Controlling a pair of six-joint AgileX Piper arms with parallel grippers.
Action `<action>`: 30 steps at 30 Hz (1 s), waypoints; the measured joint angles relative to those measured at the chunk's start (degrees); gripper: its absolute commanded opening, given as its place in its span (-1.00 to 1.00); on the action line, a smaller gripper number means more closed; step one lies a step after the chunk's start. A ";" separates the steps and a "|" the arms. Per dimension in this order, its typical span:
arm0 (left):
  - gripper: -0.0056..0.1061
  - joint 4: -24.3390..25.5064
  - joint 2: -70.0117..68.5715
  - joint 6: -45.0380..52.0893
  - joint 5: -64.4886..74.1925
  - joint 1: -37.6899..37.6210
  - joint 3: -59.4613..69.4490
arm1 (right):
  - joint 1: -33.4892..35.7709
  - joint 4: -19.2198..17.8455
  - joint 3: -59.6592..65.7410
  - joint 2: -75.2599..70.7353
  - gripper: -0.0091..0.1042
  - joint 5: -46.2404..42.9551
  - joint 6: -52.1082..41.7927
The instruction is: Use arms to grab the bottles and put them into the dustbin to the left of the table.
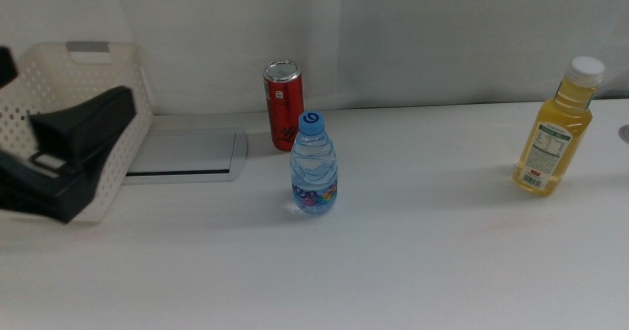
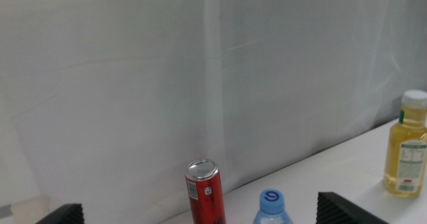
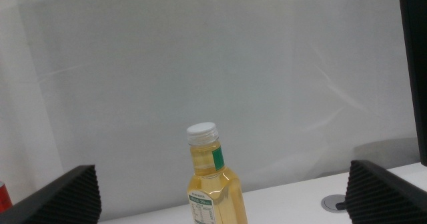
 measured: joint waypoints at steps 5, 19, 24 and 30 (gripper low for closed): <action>0.73 1.64 5.66 0.44 -5.39 -0.93 -0.11 | 0.00 0.00 0.00 0.00 0.98 0.00 0.00; 0.73 1.54 18.21 -2.11 -33.14 -8.71 13.95 | 0.00 0.11 0.00 0.00 0.98 0.00 -0.13; 0.73 1.54 26.50 -2.36 -39.56 -12.14 15.42 | 0.00 0.11 0.00 0.00 0.98 0.00 -0.13; 0.73 1.63 45.77 -4.73 -56.93 -13.41 15.55 | 0.00 0.11 0.00 0.00 0.98 0.00 -0.13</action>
